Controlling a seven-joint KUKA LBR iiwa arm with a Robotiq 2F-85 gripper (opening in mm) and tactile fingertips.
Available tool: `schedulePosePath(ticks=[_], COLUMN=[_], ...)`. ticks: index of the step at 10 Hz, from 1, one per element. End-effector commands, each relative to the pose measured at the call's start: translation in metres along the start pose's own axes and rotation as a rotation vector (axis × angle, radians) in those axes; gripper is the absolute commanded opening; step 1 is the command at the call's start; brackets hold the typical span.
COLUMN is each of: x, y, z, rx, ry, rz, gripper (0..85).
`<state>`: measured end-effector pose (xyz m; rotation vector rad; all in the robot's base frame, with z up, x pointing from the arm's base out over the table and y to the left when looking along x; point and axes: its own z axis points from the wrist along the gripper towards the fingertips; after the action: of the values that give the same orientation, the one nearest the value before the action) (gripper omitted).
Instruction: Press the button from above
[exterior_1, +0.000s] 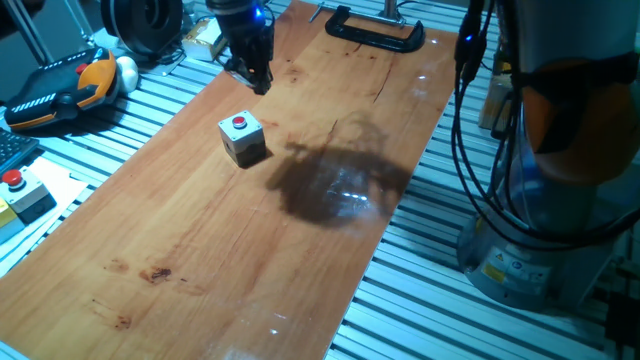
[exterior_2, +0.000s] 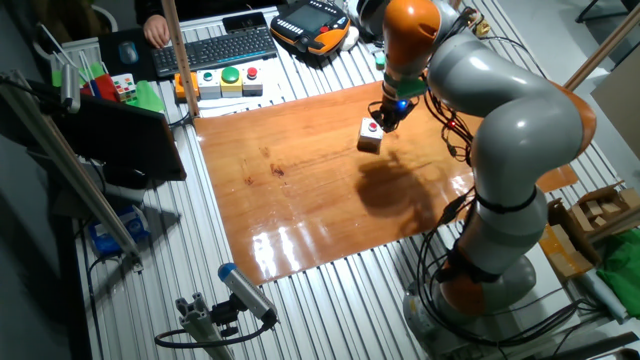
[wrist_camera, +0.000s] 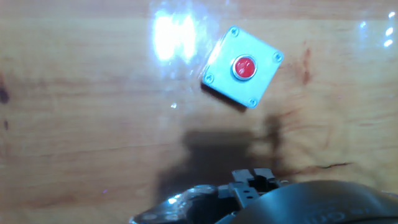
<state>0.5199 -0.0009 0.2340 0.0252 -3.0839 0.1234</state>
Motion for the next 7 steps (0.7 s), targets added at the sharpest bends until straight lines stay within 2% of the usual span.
schedulePosePath(ticks=[1,2,4,7], x=[-0.011,-0.022,-0.043,-0.059], y=[-0.003,-0.007,-0.018,-0.026], z=[0.004,0.01,0.02,0.036], rx=[0.009,0.004,-0.01,0.012], ry=[-0.012,-0.014,-0.009,-0.016], rz=[0.0,-0.002,-0.013,-0.04], gripper=[32.0,38.0,42.0,47.3])
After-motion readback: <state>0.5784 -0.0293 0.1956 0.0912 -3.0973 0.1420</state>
